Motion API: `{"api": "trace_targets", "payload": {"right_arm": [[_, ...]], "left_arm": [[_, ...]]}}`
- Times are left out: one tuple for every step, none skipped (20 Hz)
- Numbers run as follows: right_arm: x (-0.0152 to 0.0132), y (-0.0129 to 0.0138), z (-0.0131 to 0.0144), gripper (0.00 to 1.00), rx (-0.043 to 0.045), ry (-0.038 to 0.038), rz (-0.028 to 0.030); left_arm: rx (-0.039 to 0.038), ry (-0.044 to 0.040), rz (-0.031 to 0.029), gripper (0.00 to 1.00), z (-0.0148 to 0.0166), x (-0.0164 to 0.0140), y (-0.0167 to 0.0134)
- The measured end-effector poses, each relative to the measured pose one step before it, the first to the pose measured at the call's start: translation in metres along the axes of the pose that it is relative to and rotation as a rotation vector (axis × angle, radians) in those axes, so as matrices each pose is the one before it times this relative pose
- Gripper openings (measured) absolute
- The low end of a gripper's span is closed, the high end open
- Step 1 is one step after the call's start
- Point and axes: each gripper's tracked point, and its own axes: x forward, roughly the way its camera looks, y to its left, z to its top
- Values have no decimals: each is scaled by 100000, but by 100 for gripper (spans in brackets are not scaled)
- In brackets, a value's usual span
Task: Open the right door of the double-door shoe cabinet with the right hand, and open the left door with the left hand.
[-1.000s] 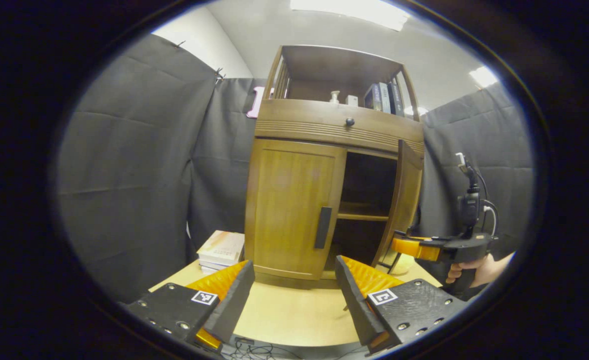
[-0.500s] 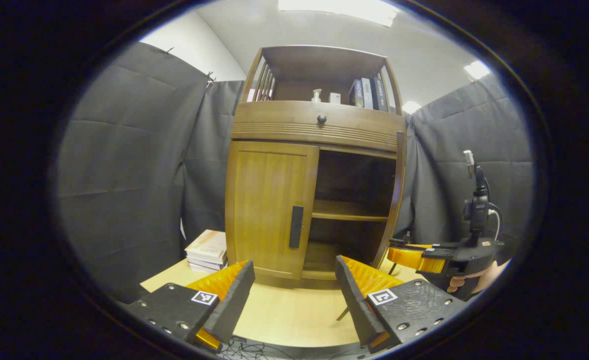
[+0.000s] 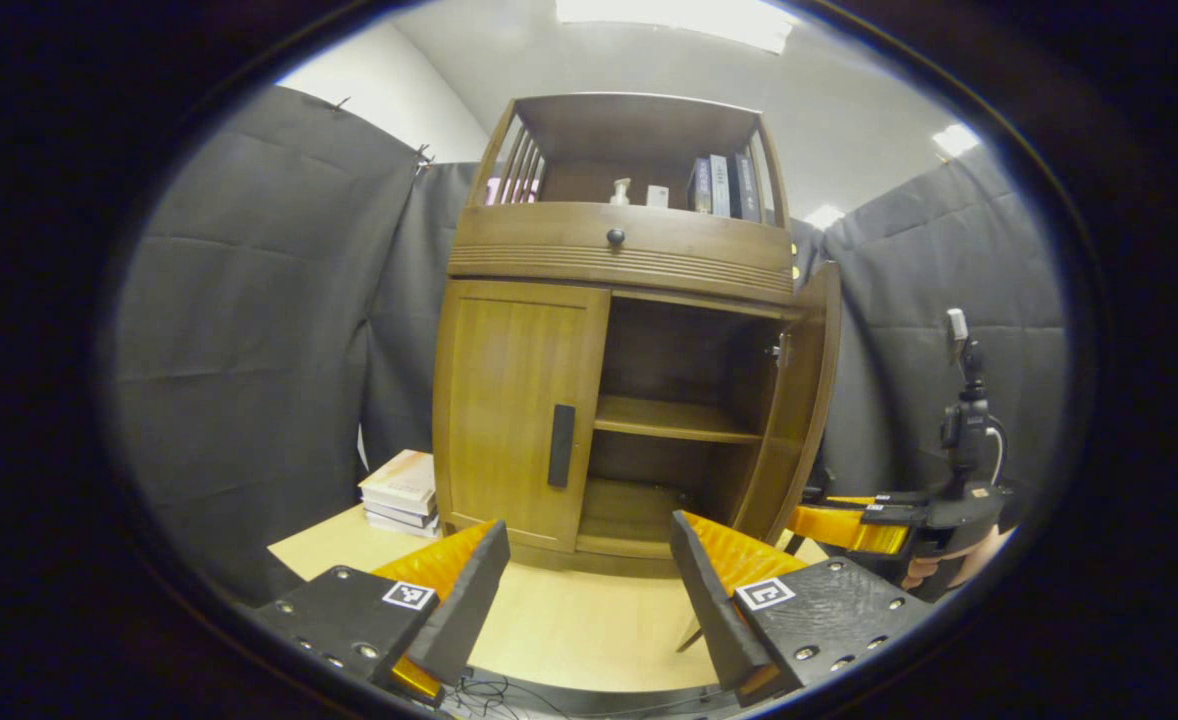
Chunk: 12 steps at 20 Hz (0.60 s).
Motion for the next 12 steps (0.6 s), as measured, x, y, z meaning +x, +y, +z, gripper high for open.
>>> {"api": "trace_targets", "payload": {"right_arm": [[-406, -487, 105, 26, -1046, 8, 912], [-411, -609, 6, 27, -619, -12, 269], [-411, -558, 56, 27, -465, -173, -206], [-420, -568, -101, 26, -398, -232, -710], [-320, -595, -28, 27, -285, -473, -868], [-299, -587, 17, 27, -111, -336, -863], [-328, -637, 86, 26, 358, -342, -819], [-407, -601, -147, 26, 347, -179, -1022], [-309, -800, 58, 26, 311, -299, -1619], [-348, -859, 53, 26, 546, -571, -1972], [-261, -867, 11, 26, 1018, -522, -1991], [-286, -882, -159, 24, 1384, -249, -1819]], "left_arm": [[615, -282, 256, 91, 134, -247, -403], [440, -27, 267, 91, -41, -303, -456], [351, -99, 342, 91, -73, -405, -349], [297, 80, 571, 91, -18, -285, -284], [132, 34, 521, 91, -148, -301, -242], [-12, 176, 328, 91, -138, -216, -324], [-27, 231, 288, 91, -87, -233, -309], [27, 312, 141, 91, -81, -302, -288], [221, 337, -138, 91, -272, -21, 64], [661, 82, -144, 91, -15, 37, -128], [852, 236, -125, 91, 8, 11, -261], [811, 556, -229, 91, 14, 64, -223]]}}
